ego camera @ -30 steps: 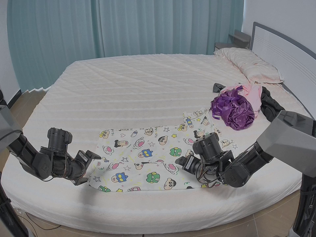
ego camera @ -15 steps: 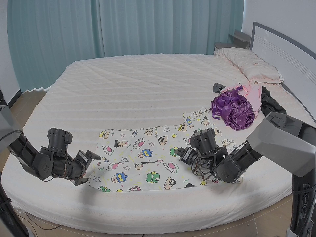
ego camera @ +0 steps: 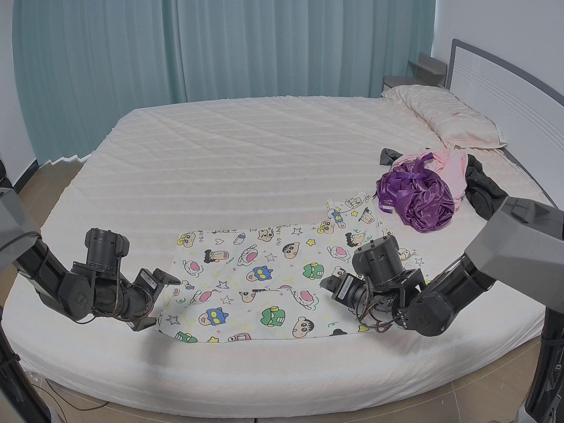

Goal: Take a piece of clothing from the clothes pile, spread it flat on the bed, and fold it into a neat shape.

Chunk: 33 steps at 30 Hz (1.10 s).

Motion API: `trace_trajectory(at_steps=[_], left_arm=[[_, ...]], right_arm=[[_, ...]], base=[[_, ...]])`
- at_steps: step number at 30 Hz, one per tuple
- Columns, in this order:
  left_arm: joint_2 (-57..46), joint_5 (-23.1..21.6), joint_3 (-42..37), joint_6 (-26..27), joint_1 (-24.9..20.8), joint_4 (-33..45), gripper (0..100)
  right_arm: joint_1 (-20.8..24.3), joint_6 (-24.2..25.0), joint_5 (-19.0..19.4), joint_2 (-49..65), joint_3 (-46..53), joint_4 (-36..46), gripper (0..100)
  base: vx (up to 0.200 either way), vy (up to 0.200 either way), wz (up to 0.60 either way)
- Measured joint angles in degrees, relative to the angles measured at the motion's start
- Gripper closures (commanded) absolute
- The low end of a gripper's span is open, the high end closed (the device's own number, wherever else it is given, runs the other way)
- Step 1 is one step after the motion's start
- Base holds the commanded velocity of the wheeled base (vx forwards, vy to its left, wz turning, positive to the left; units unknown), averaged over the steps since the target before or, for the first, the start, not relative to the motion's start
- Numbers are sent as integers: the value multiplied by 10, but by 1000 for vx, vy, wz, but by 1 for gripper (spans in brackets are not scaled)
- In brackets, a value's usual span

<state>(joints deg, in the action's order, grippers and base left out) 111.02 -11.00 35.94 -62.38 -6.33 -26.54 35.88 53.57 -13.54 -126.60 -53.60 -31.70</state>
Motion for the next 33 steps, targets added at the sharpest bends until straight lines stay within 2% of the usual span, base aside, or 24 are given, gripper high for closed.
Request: trace_trajectory(at_steps=[10, 15, 19, 24, 33], left_arm=[[0, 0, 0, 0, 0, 0, 0], [0, 0, -2, 0, 0, 0, 0], [0, -1, -2, 0, -1, 0, 0], [0, -1, -2, -1, -1, 0, 0], [0, -1, -2, -1, -1, 0, 0]], right_arm=[[-12, 8, 2, 108, 113, -1, 0], [-42, 66, 2, 153, 182, -2, 0], [-77, 90, 3, 180, 223, -3, 0], [-109, 97, 6, 192, 252, -4, 0], [-138, 97, 7, 190, 258, -12, 0]], base=[[0, 0, 0], [0, 0, 0], [0, 0, 0], [0, 0, 0], [0, 0, 0]])
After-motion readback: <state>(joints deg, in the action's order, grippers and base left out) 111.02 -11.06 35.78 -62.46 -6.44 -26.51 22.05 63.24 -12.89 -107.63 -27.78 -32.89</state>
